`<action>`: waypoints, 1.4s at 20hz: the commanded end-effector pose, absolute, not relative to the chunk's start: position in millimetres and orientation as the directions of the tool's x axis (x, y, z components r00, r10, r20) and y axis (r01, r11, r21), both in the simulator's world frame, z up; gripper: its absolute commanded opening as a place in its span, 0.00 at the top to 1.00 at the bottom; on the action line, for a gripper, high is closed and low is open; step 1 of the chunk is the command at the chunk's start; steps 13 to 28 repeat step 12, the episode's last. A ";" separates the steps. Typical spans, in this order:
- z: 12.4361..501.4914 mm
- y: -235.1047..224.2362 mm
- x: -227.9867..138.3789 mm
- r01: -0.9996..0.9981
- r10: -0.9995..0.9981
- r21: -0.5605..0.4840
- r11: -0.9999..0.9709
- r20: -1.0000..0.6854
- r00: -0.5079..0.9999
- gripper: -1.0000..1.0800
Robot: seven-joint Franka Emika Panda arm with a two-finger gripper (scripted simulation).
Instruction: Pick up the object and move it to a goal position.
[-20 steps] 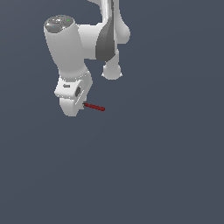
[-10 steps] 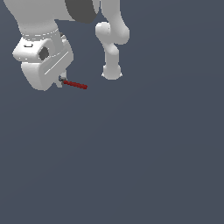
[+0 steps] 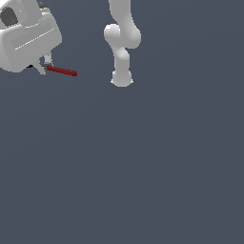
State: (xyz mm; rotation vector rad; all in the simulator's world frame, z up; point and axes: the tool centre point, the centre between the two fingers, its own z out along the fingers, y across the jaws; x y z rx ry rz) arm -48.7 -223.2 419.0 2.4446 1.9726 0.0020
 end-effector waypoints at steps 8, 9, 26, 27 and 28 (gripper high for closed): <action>442.3 -236.8 -49.5 0.977 0.977 0.000 -0.211 0.000 0.211 1.00; 442.6 -237.0 -49.3 0.977 0.977 0.000 -0.211 0.000 0.211 1.00; 441.8 -236.7 -48.9 0.977 0.977 0.000 -0.211 0.000 0.211 1.00; 441.8 -236.7 -48.9 0.977 0.977 0.000 -0.211 0.000 0.211 1.00; 441.8 -236.7 -48.9 0.977 0.977 0.000 -0.211 0.000 0.211 1.00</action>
